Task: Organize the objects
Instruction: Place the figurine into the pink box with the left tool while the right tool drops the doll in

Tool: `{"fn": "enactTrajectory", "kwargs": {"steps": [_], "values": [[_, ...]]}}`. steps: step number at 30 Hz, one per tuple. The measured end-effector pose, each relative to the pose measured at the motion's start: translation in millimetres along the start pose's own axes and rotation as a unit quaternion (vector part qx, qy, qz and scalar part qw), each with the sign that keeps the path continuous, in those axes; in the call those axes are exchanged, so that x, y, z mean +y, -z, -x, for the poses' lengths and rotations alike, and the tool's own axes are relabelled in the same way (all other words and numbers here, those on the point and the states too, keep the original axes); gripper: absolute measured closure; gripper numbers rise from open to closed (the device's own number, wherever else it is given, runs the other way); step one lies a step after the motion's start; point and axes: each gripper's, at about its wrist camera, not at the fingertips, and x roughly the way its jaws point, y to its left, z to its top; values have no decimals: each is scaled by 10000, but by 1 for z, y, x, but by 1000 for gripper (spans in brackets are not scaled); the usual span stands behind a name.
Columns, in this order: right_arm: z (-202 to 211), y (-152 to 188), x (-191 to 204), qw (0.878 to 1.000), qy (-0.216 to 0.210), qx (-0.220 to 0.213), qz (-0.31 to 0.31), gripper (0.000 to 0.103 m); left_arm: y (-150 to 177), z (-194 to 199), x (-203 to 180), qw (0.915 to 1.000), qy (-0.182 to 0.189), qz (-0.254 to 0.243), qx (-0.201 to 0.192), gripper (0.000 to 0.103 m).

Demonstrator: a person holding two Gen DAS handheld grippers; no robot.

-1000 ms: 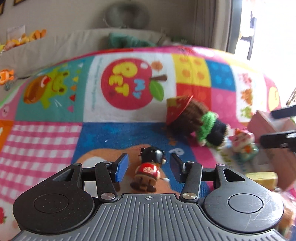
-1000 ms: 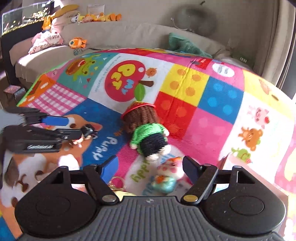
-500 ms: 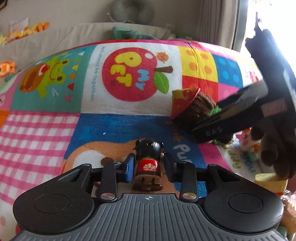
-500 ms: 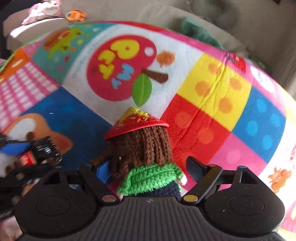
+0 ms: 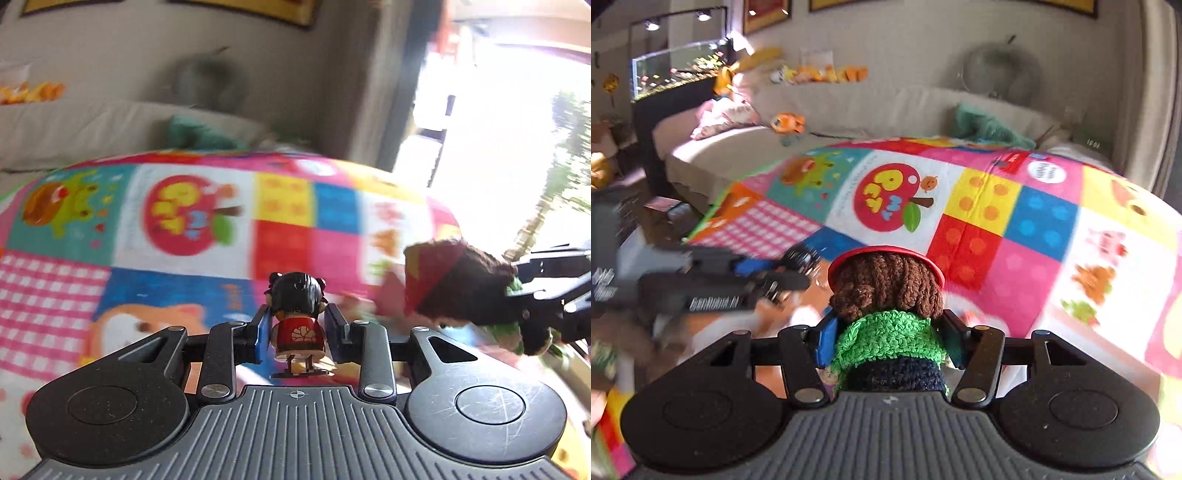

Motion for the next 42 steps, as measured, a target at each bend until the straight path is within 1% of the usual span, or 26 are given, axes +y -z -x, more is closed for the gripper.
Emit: {"fn": "enactTrajectory", "kwargs": {"steps": [1, 3, 6, 8, 10, 12, 14, 18, 19, 20, 21, 22, 23, 25, 27, 29, 30, 31, 32, 34, 35, 36, 37, 39, 42], "values": [[18, 10, -2, 10000, 29, -11, -54, 46, 4, 6, -13, 9999, 129, -85, 73, 69], [49, 41, -3, 9995, 178, 78, -235, 46, 16, 14, -36, 9985, 427, -191, 276, 69], [83, 96, 2, 9979, 417, 310, -375, 46, 37, 16, -70, 9923, 908, -263, 804, 69], [102, 126, 0, 9959, 538, 422, -597, 46, 48, 11, -93, 9866, 1114, -343, 1137, 69], [117, 146, -9, 9926, 682, 359, -935, 46, 49, 4, -114, 9832, 1231, -458, 1268, 69], [130, 160, -18, 9888, 891, 179, -1185, 46, 43, -5, -132, 9829, 1248, -570, 1226, 69], [141, 169, -26, 9851, 1060, -13, -1352, 46, 31, -16, -149, 9850, 1245, -580, 1042, 69], [148, 184, -42, 9814, 1099, -307, -1542, 46, -4, -61, -171, 9918, 1049, -279, 676, 68], [150, 189, -47, 9805, 1096, -366, -1589, 46, -12, -77, -175, 9930, 970, -303, 601, 68], [151, 193, -51, 9793, 1097, -412, -1648, 46, -18, -95, -181, 9934, 849, -408, 654, 67], [152, 196, -57, 9780, 1100, -451, -1713, 46, -21, -112, -183, 9936, 655, -467, 793, 67], [155, 200, -60, 9768, 1111, -490, -1764, 46, -22, -130, -184, 9938, 372, -419, 955, 68], [156, 202, -63, 9757, 1136, -526, -1797, 46, -21, -142, -182, 9935, 196, -351, 1065, 68], [158, 206, -64, 9735, 1224, -597, -1835, 46, -17, -153, -179, 9923, 37, -280, 1207, 68], [160, 208, -69, 9711, 1341, -651, -1865, 46, -11, -150, -179, 9920, 52, -330, 1220, 68], [161, 208, -75, 9697, 1393, -698, -1880, 46, -4, -147, -183, 9896, 60, -605, 1307, 68], [159, 205, -78, 9692, 1407, -713, -1890, 46, 1, -147, -186, 9857, 57, -839, 1461, 68], [156, 202, -81, 9691, 1415, -727, -1885, 46, 8, -147, -190, 9791, 65, -1141, 1685, 67], [153, 197, -83, 9694, 1424, -751, -1854, 46, 13, -147, -192, 9766, 15, -1300, 1712, 67], [150, 187, -85, 9695, 1475, -848, -1765, 46, 14, -138, -190, 9799, -66, -1368, 1450, 67], [148, 180, -87, 9690, 1525, -910, -1719, 46, 12, -134, -188, 9825, -79, -1312, 1316, 67], [147, 173, -89, 9679, 1591, -974, -1682, 46, 7, -128, -184, 9871, -43, -1187, 1070, 67], [145, 166, -92, 9665, 1665, -1028, -1661, 46, 3, -121, -181, 9897, 11, -1120, 888, 67], [139, 149, -102, 9638, 1731, -1105, -1699, 46, -6, -109, -176, 9929, 112, -987, 662, 67], [119, 123, -123, 9605, 1738, -1123, -1862, 46, -13, -91, -164, 9965, 236, -635, 490, 67]]}}
